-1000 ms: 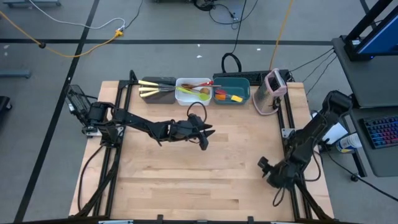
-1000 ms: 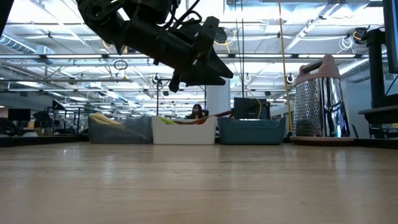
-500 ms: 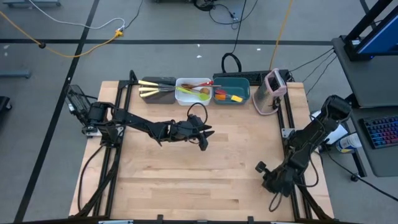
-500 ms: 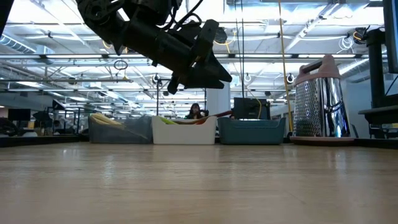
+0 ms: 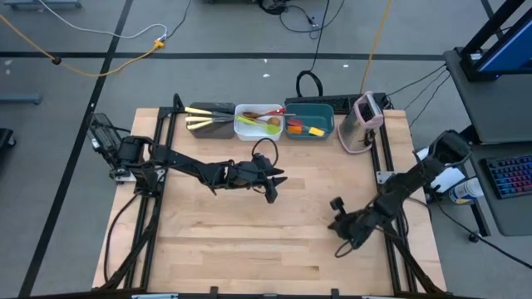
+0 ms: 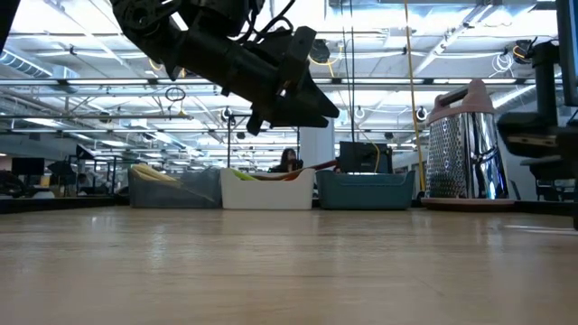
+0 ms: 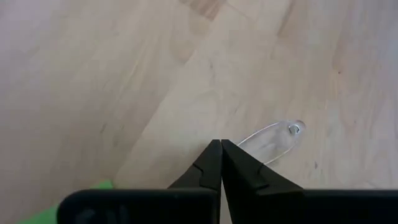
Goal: Pick & Place Kitchen Items
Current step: Put the green spatula into the blue bin
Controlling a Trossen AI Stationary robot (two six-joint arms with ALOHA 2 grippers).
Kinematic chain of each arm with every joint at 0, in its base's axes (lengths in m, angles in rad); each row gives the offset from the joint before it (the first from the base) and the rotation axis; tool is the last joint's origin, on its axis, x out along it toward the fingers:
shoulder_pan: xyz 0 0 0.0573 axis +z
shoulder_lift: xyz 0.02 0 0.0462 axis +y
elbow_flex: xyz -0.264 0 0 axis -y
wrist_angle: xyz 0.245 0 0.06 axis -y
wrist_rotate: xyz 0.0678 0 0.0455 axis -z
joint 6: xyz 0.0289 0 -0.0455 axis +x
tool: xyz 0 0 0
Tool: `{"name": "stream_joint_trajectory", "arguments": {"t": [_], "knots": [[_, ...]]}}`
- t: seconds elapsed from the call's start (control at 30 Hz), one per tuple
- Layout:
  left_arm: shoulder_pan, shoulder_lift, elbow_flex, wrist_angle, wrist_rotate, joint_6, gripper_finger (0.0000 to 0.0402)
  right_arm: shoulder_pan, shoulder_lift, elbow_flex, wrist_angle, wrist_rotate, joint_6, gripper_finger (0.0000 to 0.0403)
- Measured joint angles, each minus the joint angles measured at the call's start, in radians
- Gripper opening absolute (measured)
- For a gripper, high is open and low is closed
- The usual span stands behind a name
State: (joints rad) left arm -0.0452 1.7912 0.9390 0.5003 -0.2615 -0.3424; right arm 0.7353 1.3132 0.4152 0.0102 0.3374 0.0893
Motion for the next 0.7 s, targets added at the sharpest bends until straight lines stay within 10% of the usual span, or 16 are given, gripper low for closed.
{"name": "stream_joint_trajectory", "arguments": {"t": [0.47,0.7], "knots": [[0.000,0.000,0.000,-0.011,0.003,0.008,0.0136,-0.021,-0.106,0.001,0.215,0.082,0.190,0.0001],[0.000,0.000,0.000,-0.011,0.003,0.016,0.0136,0.017,-0.121,0.001,0.182,-0.086,0.407,0.0015]]}}
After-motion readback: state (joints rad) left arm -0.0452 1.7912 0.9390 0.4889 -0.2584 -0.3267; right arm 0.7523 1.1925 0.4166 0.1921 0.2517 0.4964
